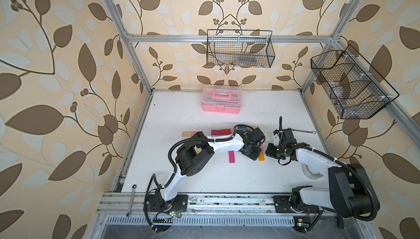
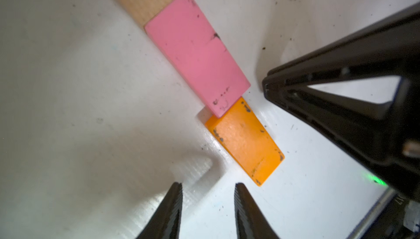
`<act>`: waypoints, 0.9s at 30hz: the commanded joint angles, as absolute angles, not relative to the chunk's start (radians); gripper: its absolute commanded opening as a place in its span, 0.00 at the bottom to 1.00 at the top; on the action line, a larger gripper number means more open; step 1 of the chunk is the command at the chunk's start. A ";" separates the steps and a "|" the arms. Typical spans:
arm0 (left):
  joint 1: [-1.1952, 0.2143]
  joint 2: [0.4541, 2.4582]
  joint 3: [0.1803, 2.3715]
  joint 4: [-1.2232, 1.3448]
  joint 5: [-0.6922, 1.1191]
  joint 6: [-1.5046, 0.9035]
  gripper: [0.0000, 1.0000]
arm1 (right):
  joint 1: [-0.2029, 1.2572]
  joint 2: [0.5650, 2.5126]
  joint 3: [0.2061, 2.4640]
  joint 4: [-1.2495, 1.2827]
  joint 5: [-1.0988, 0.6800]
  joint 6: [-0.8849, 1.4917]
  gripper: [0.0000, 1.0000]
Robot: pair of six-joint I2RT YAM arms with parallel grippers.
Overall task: Assemble the number 7 with building blocks
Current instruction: Adjust the building block at the center of the board.
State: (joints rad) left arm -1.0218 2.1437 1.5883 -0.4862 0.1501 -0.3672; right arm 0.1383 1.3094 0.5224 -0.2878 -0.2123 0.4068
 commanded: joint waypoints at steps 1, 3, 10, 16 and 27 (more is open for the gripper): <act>-1.030 2.158 1.624 -0.483 0.173 -0.371 0.40 | 0.149 1.308 0.500 -0.303 -0.190 0.419 0.10; -1.032 2.160 1.625 -0.482 0.176 -0.371 0.40 | 0.151 1.315 0.503 -0.306 -0.189 0.419 0.10; -1.032 2.173 1.629 -0.478 0.173 -0.376 0.39 | 0.163 1.327 0.508 -0.307 -0.187 0.417 0.10; -1.034 2.192 1.649 -0.482 0.184 -0.377 0.39 | 0.163 1.318 0.505 -0.308 -0.188 0.416 0.10; -1.034 2.202 1.659 -0.478 0.183 -0.377 0.39 | 0.164 1.318 0.505 -0.305 -0.195 0.414 0.10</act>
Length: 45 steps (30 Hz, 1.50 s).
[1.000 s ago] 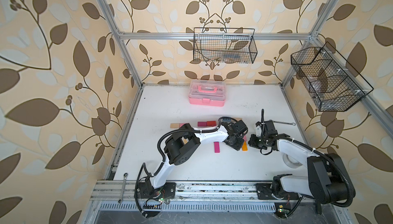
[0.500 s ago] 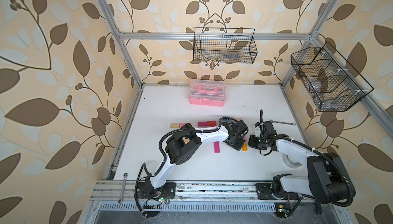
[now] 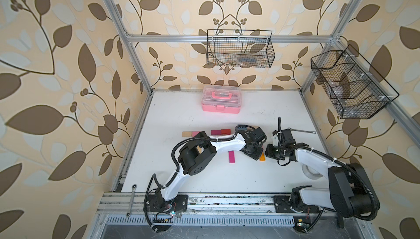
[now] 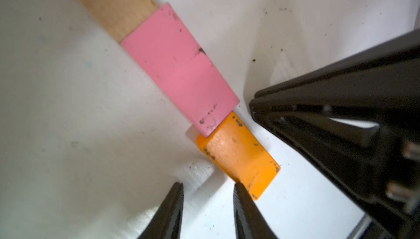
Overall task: Assemble the number 7 with building blocks
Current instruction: Adjust the building block at the center of the board.
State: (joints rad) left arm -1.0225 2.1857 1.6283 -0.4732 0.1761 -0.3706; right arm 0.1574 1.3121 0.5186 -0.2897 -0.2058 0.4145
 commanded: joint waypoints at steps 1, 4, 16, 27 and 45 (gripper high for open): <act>-1.034 2.202 1.661 -0.479 0.184 -0.378 0.39 | 0.166 1.318 0.506 -0.304 -0.196 0.412 0.10; -1.034 2.204 1.663 -0.475 0.180 -0.378 0.39 | 0.167 1.319 0.506 -0.304 -0.196 0.410 0.10; -1.033 2.198 1.662 -0.483 0.157 -0.374 0.39 | 0.167 1.324 0.507 -0.302 -0.202 0.407 0.10; -1.023 2.167 1.637 -0.513 0.063 -0.380 0.39 | 0.167 1.318 0.506 -0.304 -0.201 0.408 0.10; -1.014 2.178 1.655 -0.553 0.026 -0.394 0.38 | 0.165 1.311 0.503 -0.298 -0.209 0.403 0.10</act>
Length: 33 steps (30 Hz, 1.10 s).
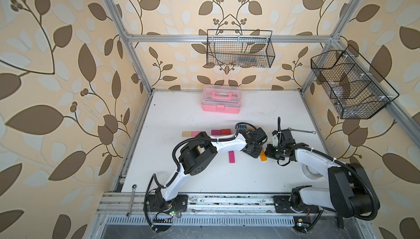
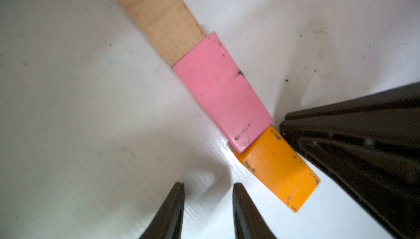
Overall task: Assemble the number 7 with building blocks
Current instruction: Adjust the building block at the center of the board.
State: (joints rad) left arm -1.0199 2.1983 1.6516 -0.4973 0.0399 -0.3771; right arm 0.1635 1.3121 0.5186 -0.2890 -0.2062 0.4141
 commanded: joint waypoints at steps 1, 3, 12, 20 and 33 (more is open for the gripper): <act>-1.014 2.183 1.658 -0.549 0.036 -0.393 0.38 | 0.166 1.312 0.503 -0.297 -0.211 0.403 0.10; -1.014 2.188 1.664 -0.545 0.049 -0.392 0.38 | 0.165 1.312 0.503 -0.297 -0.214 0.402 0.10; -1.014 2.213 1.688 -0.537 0.079 -0.390 0.38 | 0.166 1.302 0.499 -0.293 -0.220 0.403 0.09; -1.015 2.240 1.721 -0.538 0.108 -0.386 0.36 | 0.164 1.301 0.499 -0.291 -0.221 0.402 0.09; -1.015 2.262 1.744 -0.536 0.113 -0.387 0.35 | 0.159 1.294 0.494 -0.287 -0.227 0.402 0.09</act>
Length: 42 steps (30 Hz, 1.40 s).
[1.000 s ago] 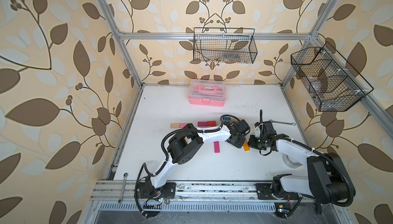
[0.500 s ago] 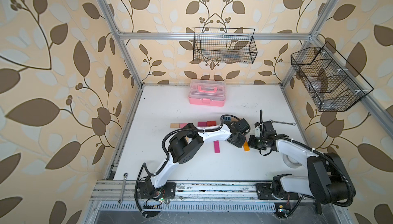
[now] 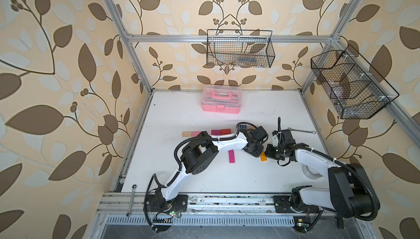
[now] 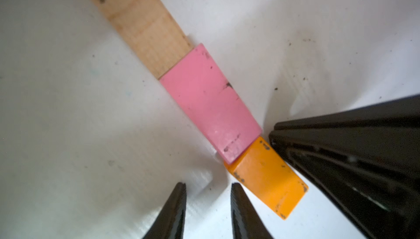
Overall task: Assemble the number 7 with building blocks
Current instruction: Adjust the building block at the center of the board.
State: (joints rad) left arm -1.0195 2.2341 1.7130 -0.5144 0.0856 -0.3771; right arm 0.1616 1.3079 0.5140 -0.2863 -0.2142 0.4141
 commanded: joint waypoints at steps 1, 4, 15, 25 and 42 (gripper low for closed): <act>-1.015 2.264 1.747 -0.535 0.113 -0.387 0.35 | 0.160 1.295 0.494 -0.287 -0.227 0.402 0.09; -1.015 2.266 1.755 -0.537 0.115 -0.387 0.35 | 0.160 1.296 0.494 -0.286 -0.228 0.402 0.09; -1.009 2.188 1.694 -0.546 0.057 -0.393 0.35 | 0.151 1.304 0.498 -0.284 -0.237 0.396 0.09; -0.973 2.103 1.610 -0.543 0.002 -0.384 0.36 | 0.149 1.313 0.505 -0.285 -0.240 0.394 0.09; -0.907 2.082 1.666 -0.490 -0.049 -0.342 0.36 | 0.038 1.276 0.638 -0.337 -0.228 0.347 0.09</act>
State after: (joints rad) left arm -0.9272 2.1609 1.6314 -0.4965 -0.0101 -0.3668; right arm 0.0410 1.2716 0.5659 -0.3164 -0.2283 0.3820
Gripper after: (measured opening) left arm 0.364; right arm 0.093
